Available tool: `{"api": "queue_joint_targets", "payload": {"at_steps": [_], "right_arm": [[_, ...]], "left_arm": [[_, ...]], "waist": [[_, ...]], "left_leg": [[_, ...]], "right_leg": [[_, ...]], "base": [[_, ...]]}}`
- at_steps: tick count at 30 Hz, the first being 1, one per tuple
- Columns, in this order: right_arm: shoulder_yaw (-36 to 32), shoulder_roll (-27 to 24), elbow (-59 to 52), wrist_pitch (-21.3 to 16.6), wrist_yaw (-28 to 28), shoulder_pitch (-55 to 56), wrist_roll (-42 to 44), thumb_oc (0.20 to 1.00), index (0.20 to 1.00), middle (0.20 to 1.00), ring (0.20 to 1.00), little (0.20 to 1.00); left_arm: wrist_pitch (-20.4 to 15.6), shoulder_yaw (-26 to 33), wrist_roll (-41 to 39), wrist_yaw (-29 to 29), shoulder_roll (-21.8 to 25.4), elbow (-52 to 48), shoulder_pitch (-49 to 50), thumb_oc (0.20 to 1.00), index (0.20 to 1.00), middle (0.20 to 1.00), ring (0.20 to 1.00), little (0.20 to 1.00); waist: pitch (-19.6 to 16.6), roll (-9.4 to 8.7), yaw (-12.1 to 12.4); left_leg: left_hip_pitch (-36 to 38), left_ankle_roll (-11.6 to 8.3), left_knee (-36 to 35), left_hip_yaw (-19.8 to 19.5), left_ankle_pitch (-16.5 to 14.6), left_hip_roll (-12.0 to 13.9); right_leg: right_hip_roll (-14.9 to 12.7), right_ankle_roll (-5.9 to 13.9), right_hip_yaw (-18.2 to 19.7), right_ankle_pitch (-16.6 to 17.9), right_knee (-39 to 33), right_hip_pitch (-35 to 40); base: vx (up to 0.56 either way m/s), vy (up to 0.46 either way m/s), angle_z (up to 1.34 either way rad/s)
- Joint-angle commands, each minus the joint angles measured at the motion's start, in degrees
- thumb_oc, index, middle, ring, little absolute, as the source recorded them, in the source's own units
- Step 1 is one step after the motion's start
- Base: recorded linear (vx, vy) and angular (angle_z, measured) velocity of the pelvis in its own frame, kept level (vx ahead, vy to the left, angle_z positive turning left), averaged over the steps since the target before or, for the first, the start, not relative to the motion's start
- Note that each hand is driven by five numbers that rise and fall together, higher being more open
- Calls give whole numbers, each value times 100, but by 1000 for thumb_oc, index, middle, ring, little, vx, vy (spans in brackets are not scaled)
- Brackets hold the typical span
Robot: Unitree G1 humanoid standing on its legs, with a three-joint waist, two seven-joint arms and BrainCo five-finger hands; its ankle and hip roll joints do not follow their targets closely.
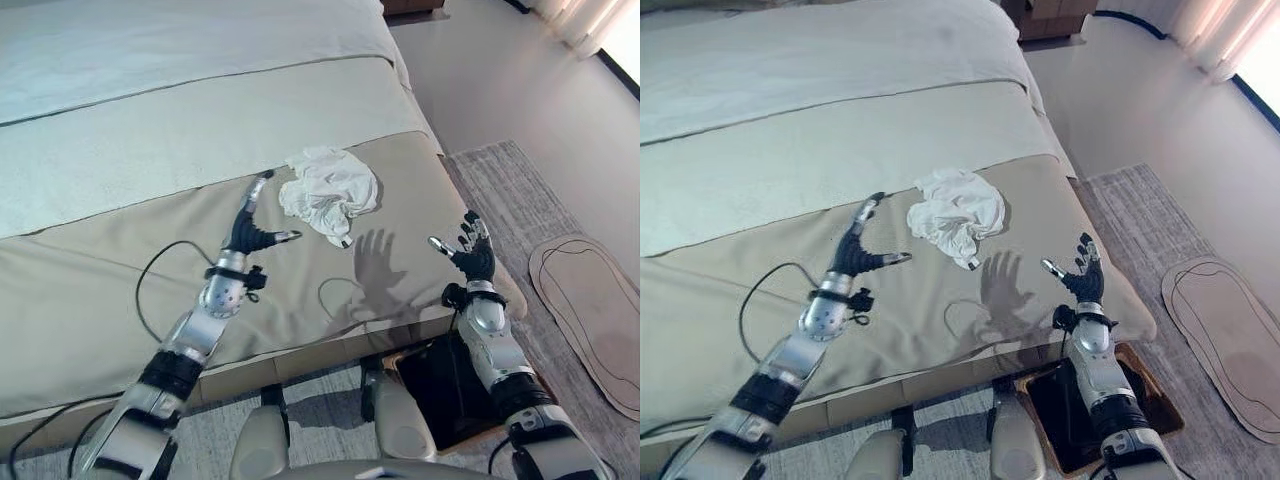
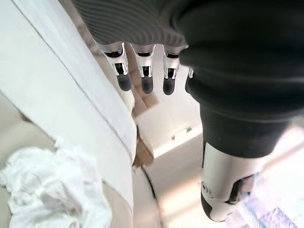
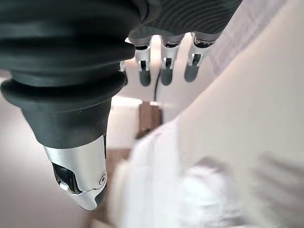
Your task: Pick up clothes into the bucket
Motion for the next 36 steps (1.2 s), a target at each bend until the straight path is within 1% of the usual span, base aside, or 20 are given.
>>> {"api": "queue_joint_targets", "payload": {"at_steps": [1, 7, 13, 14, 15, 16, 17, 19, 21, 22, 23, 24, 25, 29, 31, 32, 33, 34, 35, 36], "right_arm": [[133, 9, -40, -177, -266, -535, -340, 1000, 1000, 1000, 1000, 1000], [248, 130, -48, -235, -254, -431, -292, 1000, 1000, 1000, 1000, 1000], [398, 129, -325, -326, -169, -25, -316, 1000, 1000, 1000, 1000, 1000], [471, 86, -429, -376, -76, 89, -268, 1000, 1000, 1000, 1000, 1000], [469, 88, -435, -372, -74, 90, -266, 1000, 1000, 1000, 1000, 1000], [524, 61, -534, -416, -19, 116, -161, 1000, 1000, 1000, 1000, 1000], [528, 46, -529, -421, -24, 108, -147, 1000, 1000, 1000, 1000, 1000], [520, 32, -566, -421, -38, 75, -167, 1000, 1000, 1000, 1000, 1000], [526, -5, -566, -424, -45, -1, -180, 1000, 1000, 1000, 1000, 1000], [542, -29, -556, -414, -61, -45, -195, 1000, 1000, 1000, 1000, 1000], [519, -47, -554, -377, -89, -78, -236, 1000, 1000, 1000, 1000, 1000], [519, -48, -558, -374, -90, -76, -237, 1000, 1000, 1000, 1000, 1000], [576, -8, -566, -313, -41, -168, -287, 1000, 1000, 1000, 1000, 1000], [605, 35, -645, -262, 49, -308, -206, 1000, 1000, 1000, 1000, 1000], [592, 103, -701, -204, 53, -352, -264, 1000, 1000, 1000, 1000, 1000], [591, 106, -703, -202, 53, -355, -265, 1000, 1000, 1000, 1000, 1000], [599, 178, -742, -151, 97, -393, -280, 1000, 1000, 1000, 1000, 1000], [600, 180, -743, -150, 97, -398, -281, 1000, 1000, 1000, 1000, 1000], [633, 204, -702, -129, 94, -455, -312, 1000, 1000, 1000, 1000, 1000], [675, 223, -660, -103, 83, -520, -352, 1000, 1000, 1000, 1000, 1000]], "left_arm": [[-208, -9, 49, 249, -87, 214, -221, 1000, 1000, 1000, 1000, 1000], [-208, -202, 114, 349, -342, 650, -121, 1000, 1000, 1000, 1000, 1000], [-4, -260, 889, 775, -181, 733, -376, 1000, 1000, 1000, 1000, 1000], [185, -237, 1273, 983, -23, 754, -519, 1000, 1000, 1000, 1000, 1000], [188, -237, 1279, 987, -21, 753, -520, 1000, 1000, 1000, 1000, 1000], [278, -242, 1456, 1115, 104, 802, -733, 1000, 1000, 1000, 1000, 1000], [333, -261, 1531, 1185, 124, 858, -847, 1000, 1000, 1000, 1000, 1000], [387, -274, 1585, 1264, 127, 931, -999, 1000, 1000, 1000, 1000, 1000], [463, -238, 1651, 1379, 131, 1035, -1156, 1000, 1000, 1000, 1000, 1000], [488, -195, 1634, 1400, 158, 1047, -1189, 1000, 1000, 1000, 1000, 1000], [532, -112, 1623, 1368, 226, 1034, -1201, 1000, 1000, 1000, 1000, 1000], [532, -110, 1622, 1366, 226, 1033, -1201, 1000, 1000, 1000, 1000, 1000], [530, -22, 1570, 1378, 228, 1095, -1161, 1000, 1000, 1000, 1000, 1000], [569, 50, 1585, 1487, 261, 1175, -1178, 1000, 1000, 1000, 1000, 1000], [662, 152, 1623, 1469, 329, 1112, -1029, 1000, 1000, 1000, 1000, 1000], [663, 153, 1623, 1469, 333, 1110, -1031, 1000, 1000, 1000, 1000, 1000], [726, 253, 1660, 1498, 432, 1084, -988, 1000, 1000, 1000, 1000, 1000], [728, 256, 1660, 1497, 436, 1081, -989, 1000, 1000, 1000, 1000, 1000], [734, 294, 1630, 1510, 445, 1040, -976, 1000, 1000, 1000, 1000, 1000], [735, 306, 1600, 1550, 440, 1072, -1008, 1000, 1000, 1000, 1000, 1000]], "waist": [[108, -14, 19], [190, 42, -32], [249, 116, -222], [302, 42, -303], [308, 46, -300], [425, -22, -286], [487, -25, -261], [547, -6, -235], [569, 29, -201], [585, 84, -162], [615, 186, -119], [619, 178, -101], [599, 258, -106], [572, 235, -93], [663, 164, 130], [659, 161, 137], [729, 132, 227], [727, 133, 221], [756, 153, 232], [802, 150, 204]], "left_leg": [[189, 107, -148, 158, 9, -178], [192, 14, -359, 167, 132, -58], [186, -102, -259, 169, 101, 139], [-4, -142, 540, 196, -1, 188], [-40, -143, 614, 193, -38, 196], [-369, -116, 1424, 51, 42, 115], [-483, -112, 1553, -45, 124, 60], [-631, -96, 1416, -165, 191, -54], [-888, -45, 954, -358, 224, -327], [-1015, -42, 703, -500, 383, -469], [-1040, -29, 308, -367, 680, -417], [-1024, -29, 295, -346, 682, -413], [-739, 64, -62, -187, 639, -350], [-496, 233, -269, 126, 613, -430], [-312, 407, -206, 514, 417, -415], [-325, 408, -215, 522, 441, -414], [-225, 429, -152, 748, 306, -331], [-238, 432, -158, 745, 329, -332], [-239, 427, -125, 766, 303, -260], [-262, 401, -90, 726, 306, -216]], "right_leg": [[-304, 357, 236, 192, 26, -43], [-178, 275, 319, 89, 56, -137], [78, 123, 550, -272, 490, -309], [170, 16, 672, -399, 605, -242], [178, 15, 674, -405, 620, -251], [277, -90, 811, -438, 714, -210], [317, -110, 847, -447, 738, -195], [330, -107, 895, -461, 730, -193], [349, -73, 1013, -434, 687, -262], [448, -49, 1099, -405, 690, -280], [560, -44, 1230, -464, 828, -315], [564, -44, 1252, -467, 838, -319], [635, -23, 1406, -571, 983, -378], [535, 84, 1616, -591, 1238, -583], [176, 187, 1094, -624, 1748, -749], [179, 188, 1101, -592, 1727, -761], [-460, 209, 470, -430, 1727, -758], [-460, 208, 463, -396, 1696, -757], [-673, 218, 420, -279, 1620, -752], [-727, 247, 545, -164, 1523, -766]], "base": [[1, -98, -5], [30, -69, -2], [56, -106, -2], [30, -107, -5], [23, -159, 1], [-20, -60, -5], [-35, -39, -21], [-27, 38, -39], [2, 117, -29], [73, 203, -32], [69, 152, -26], [80, 257, -61], [22, 281, -54], [41, 277, -78], [46, 214, -74], [3, 81, -86], [-17, 14, -89], [-22, -12, -95], [-46, -56, -52], [-95, -124, -51]]}}
